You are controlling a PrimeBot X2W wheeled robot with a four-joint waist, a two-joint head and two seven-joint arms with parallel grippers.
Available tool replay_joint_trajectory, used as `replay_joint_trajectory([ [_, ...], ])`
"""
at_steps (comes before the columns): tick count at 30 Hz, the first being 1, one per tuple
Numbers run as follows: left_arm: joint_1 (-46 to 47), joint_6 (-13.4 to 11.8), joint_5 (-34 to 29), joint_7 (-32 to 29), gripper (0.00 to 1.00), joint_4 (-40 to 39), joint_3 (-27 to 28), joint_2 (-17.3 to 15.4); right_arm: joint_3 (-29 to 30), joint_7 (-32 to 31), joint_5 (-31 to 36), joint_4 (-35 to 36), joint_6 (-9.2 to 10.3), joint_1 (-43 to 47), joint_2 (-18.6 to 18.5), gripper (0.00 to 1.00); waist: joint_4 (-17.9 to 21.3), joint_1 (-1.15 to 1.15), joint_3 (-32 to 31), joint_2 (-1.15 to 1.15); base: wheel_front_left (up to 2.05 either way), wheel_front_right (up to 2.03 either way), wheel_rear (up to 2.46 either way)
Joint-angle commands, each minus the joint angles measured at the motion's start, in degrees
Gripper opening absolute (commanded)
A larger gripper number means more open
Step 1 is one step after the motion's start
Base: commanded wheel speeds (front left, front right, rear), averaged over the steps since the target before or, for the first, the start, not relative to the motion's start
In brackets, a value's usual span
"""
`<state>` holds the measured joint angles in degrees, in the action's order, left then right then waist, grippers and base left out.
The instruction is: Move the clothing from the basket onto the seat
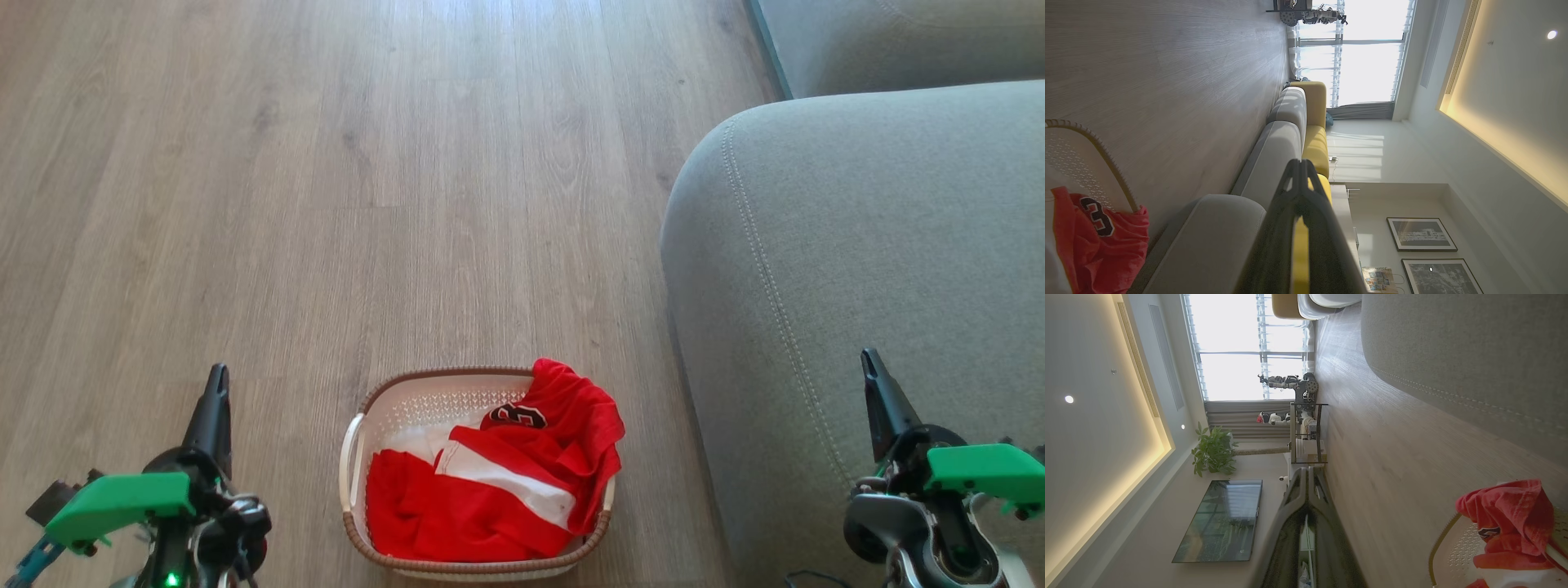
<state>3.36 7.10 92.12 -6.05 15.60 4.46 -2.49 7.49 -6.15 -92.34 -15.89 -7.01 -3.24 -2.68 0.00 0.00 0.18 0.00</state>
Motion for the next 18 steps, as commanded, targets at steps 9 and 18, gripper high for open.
replay_joint_trajectory([
  [9, 2.8, 0.4, 0.1, -0.4, 0.00, -1.6, 2.0, -0.4, -1.0, -0.3, 0.2, 1.9, -0.47, -2.9, -0.2, 0.00, 0.0, 0.00, 0.0, 0.00, 0.00, 0.00, 0.00],
  [18, 2.8, 0.4, 0.1, -0.4, 0.00, -1.6, 2.0, -0.4, -1.0, -0.3, 0.2, 1.9, -0.47, -2.9, -0.2, 0.00, 0.0, 0.00, 0.0, 0.00, 0.00, 0.00, 0.00],
])
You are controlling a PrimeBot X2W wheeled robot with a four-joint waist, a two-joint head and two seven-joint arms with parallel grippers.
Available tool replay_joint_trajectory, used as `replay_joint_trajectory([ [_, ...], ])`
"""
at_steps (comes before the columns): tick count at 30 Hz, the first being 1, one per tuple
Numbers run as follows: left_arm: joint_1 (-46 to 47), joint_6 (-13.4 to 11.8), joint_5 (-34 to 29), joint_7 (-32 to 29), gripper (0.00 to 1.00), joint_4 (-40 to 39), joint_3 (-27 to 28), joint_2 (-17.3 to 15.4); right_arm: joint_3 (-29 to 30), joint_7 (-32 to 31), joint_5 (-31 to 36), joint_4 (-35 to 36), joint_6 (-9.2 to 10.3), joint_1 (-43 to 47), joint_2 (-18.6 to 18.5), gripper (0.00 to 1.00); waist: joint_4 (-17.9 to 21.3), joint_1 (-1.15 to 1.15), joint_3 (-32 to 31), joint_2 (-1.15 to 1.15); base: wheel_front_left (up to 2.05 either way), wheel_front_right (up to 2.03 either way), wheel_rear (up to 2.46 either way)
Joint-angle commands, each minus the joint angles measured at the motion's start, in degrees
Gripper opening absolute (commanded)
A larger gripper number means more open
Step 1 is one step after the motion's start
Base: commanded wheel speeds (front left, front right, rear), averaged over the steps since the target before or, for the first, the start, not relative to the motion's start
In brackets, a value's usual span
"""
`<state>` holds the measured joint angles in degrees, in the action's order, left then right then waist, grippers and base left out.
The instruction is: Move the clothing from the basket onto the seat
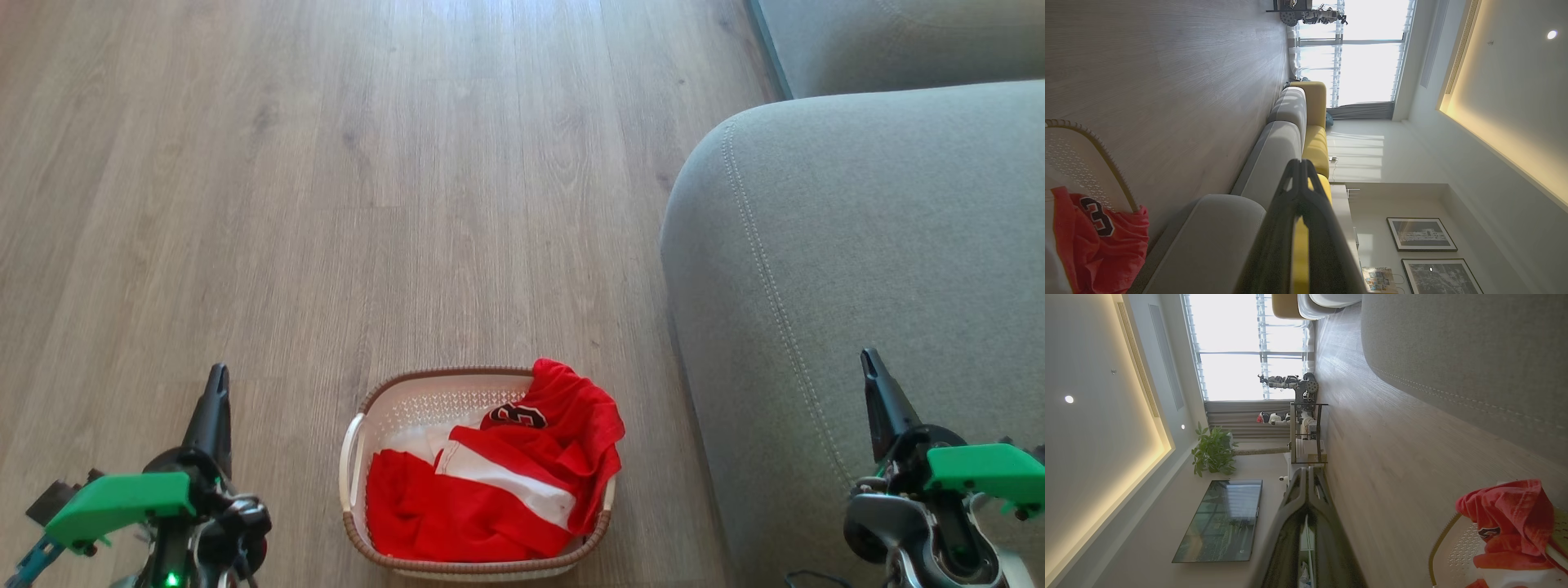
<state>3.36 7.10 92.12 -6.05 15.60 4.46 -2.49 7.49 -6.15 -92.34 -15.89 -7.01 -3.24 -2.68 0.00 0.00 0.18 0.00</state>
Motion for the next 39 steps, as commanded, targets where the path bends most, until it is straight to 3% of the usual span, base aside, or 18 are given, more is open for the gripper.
replay_joint_trajectory([
  [1, 2.8, 0.4, 0.1, -0.4, 0.00, -1.6, 2.0, -0.4, -1.0, -0.3, 0.2, 1.9, -0.47, -2.9, -0.2, 0.00, 0.0, 0.00, 0.0, 0.00, 0.00, 0.00, 0.00],
  [37, 2.8, 0.4, 0.1, -0.4, 0.00, -1.6, 2.0, -0.4, -1.0, -0.3, 0.2, 1.9, -0.47, -2.9, -0.2, 0.00, 0.0, 0.00, 0.0, 0.00, 0.00, 0.00, 0.00],
  [38, 0.0, 0.0, 0.0, 0.0, 1.00, 0.1, 0.0, 0.0, -0.1, 0.0, 0.0, -0.2, 0.01, 0.0, 0.0, 1.00, 0.0, 0.00, 0.0, 0.00, 0.00, 0.00, 0.00],
  [39, 0.0, 0.0, 0.0, 0.0, 1.00, 0.1, 0.0, 0.0, -0.1, 0.0, 0.0, -0.2, 0.01, 0.0, 0.0, 1.00, 0.0, 0.00, 0.0, 0.00, 0.00, 0.00, 0.00],
])
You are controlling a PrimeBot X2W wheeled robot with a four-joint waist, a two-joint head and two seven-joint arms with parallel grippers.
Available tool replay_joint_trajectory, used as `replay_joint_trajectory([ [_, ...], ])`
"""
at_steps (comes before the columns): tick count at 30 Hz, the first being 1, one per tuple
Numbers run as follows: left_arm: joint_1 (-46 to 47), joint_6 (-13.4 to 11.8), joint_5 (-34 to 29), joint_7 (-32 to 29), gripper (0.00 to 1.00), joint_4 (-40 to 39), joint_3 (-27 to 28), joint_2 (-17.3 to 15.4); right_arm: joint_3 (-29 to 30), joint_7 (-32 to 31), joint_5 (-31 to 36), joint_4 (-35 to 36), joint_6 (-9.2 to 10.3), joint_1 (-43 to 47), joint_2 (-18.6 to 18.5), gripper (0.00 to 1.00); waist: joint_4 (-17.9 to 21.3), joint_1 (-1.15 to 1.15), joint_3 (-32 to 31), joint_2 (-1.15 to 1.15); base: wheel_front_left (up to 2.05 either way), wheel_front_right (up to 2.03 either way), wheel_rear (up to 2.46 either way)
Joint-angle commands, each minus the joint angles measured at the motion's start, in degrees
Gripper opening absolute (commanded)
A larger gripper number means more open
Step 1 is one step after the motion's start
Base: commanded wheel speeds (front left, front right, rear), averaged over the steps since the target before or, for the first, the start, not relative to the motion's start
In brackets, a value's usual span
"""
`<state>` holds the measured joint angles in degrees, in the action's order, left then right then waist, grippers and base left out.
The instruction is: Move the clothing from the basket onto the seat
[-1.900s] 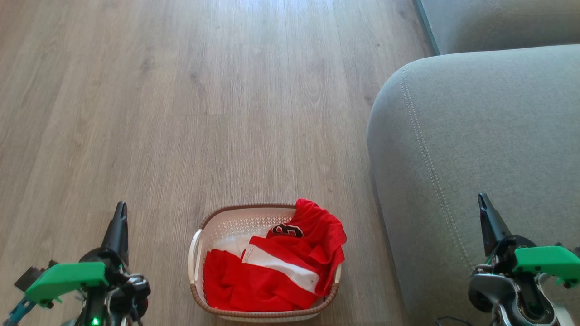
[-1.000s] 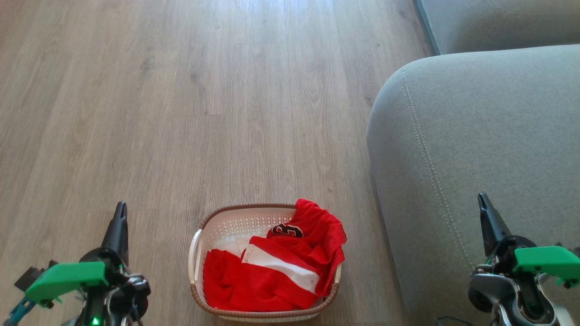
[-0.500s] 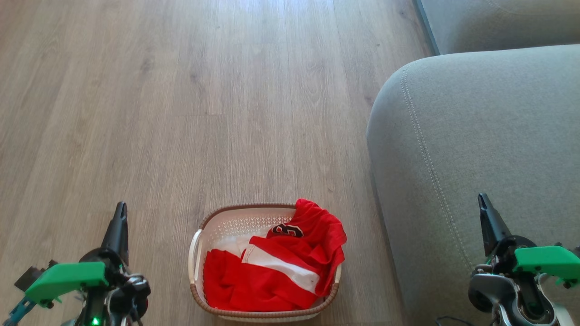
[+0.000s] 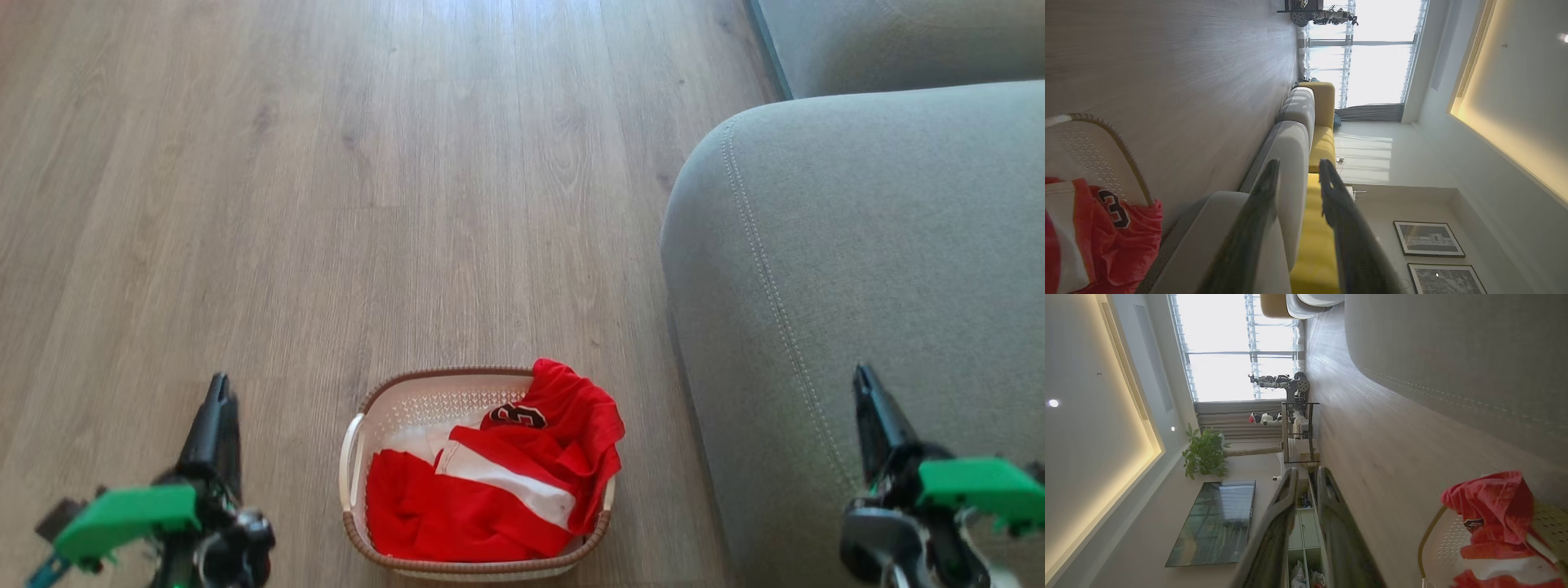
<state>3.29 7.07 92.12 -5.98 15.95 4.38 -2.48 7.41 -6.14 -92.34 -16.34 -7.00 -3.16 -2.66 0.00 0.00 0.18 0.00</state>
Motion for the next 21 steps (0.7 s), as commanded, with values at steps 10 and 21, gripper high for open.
replay_joint_trajectory([
  [10, -0.5, 0.0, -0.3, 1.3, 1.00, 0.3, -0.5, 0.1, -1.1, 1.3, 0.3, 0.4, -0.02, 0.7, 0.1, 1.00, 0.0, 0.00, 0.0, 0.00, 0.00, 0.00, 0.00],
  [21, -0.2, 0.0, -2.7, 3.4, 1.00, -1.8, -1.3, -0.2, -2.9, 3.4, 2.2, 3.5, -0.07, 0.7, -0.3, 1.00, 0.3, 0.00, 0.1, 0.00, 0.00, 0.00, 0.00],
])
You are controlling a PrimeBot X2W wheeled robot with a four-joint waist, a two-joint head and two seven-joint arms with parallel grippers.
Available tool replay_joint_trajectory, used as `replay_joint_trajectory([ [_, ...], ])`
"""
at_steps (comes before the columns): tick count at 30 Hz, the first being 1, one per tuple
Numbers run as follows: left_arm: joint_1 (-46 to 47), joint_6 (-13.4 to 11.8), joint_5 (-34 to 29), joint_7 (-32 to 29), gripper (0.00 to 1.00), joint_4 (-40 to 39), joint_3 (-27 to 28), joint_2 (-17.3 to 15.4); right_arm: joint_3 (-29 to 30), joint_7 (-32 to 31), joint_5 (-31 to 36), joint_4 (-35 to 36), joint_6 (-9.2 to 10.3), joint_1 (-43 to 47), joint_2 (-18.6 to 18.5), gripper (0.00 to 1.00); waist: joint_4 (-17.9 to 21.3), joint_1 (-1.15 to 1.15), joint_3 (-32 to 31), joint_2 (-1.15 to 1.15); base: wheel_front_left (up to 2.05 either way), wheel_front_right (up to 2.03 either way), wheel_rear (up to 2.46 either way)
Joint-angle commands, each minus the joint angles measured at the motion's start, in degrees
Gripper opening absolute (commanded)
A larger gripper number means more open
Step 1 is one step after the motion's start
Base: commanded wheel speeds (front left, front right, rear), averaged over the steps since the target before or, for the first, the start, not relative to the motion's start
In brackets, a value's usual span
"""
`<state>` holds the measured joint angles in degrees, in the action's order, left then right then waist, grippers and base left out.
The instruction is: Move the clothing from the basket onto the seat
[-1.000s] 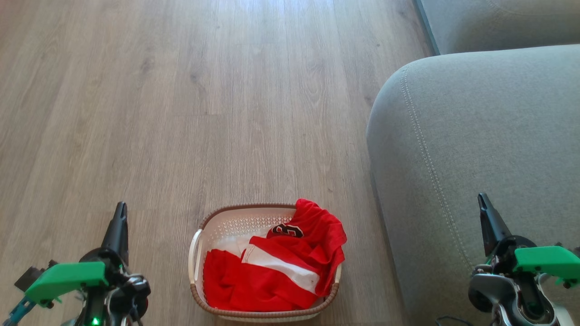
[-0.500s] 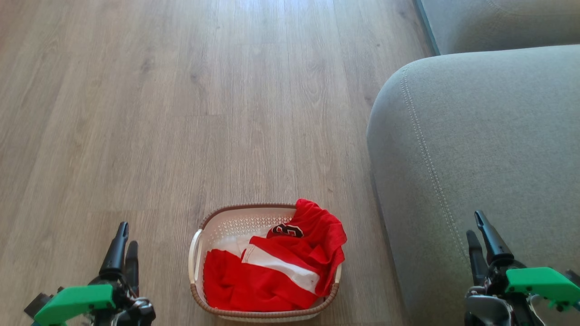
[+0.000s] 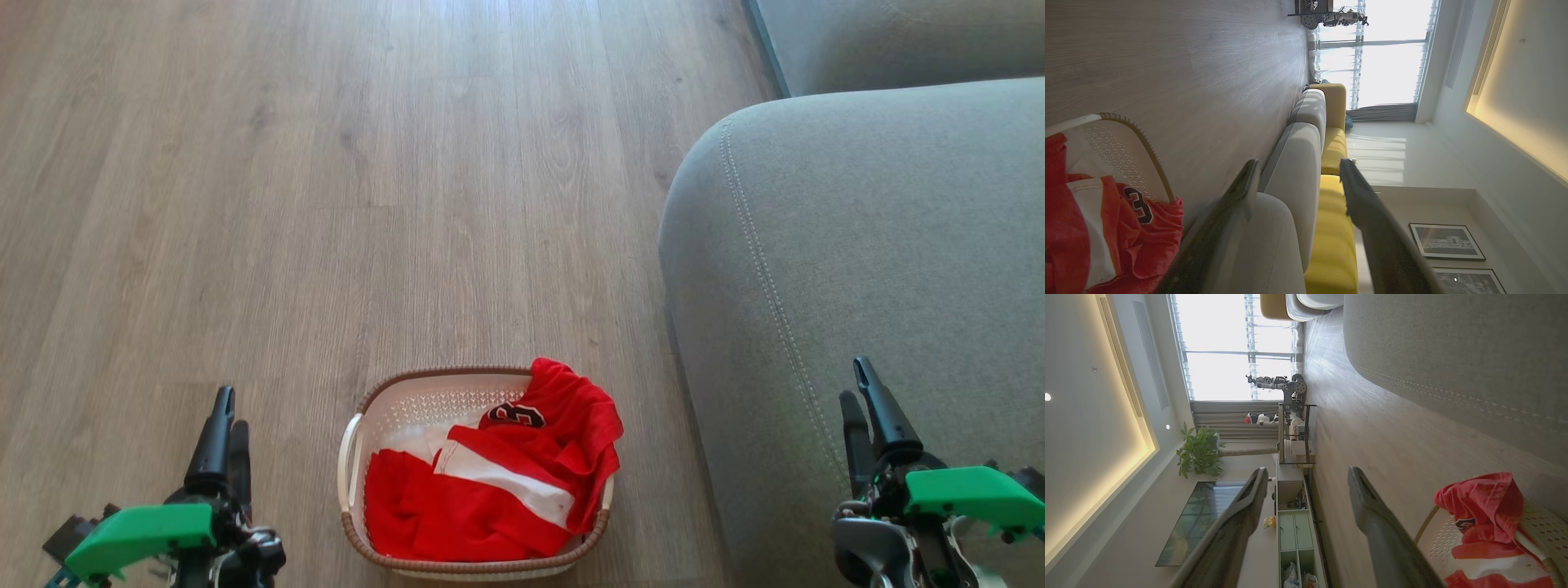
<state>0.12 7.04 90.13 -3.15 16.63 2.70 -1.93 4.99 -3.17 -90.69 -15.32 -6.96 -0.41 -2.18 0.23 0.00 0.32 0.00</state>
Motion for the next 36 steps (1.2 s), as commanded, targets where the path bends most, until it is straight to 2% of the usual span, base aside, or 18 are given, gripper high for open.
replay_joint_trajectory([
  [1, 3.0, 0.1, -1.1, 0.7, 1.00, -2.7, 0.3, -0.8, -0.6, 0.6, 0.8, 2.7, -0.12, -2.1, -0.8, 1.00, 0.1, 0.00, 0.0, 0.00, 0.00, 0.00, 0.00],
  [22, 3.1, 0.2, -17.1, 4.1, 1.00, -6.3, -0.3, -0.9, -4.1, 4.0, 13.4, 6.3, -0.20, -2.4, -2.5, 1.00, 0.6, 0.00, 0.3, 0.00, 0.00, 0.00, 0.00],
  [25, 3.0, 0.2, -22.1, 4.8, 1.00, -6.9, -0.4, -1.0, -4.9, 4.7, 17.1, 6.8, -0.21, -2.4, -2.8, 1.00, 0.7, 0.00, 0.3, 0.00, 0.00, 0.00, 0.00],
  [36, 2.8, -0.3, -32.5, 6.4, 1.00, -8.1, -1.0, -0.9, -6.9, 6.4, 28.7, 7.4, -0.25, -2.5, -3.8, 1.00, 0.7, 0.00, 0.4, 0.00, 0.00, 0.00, 0.00],
])
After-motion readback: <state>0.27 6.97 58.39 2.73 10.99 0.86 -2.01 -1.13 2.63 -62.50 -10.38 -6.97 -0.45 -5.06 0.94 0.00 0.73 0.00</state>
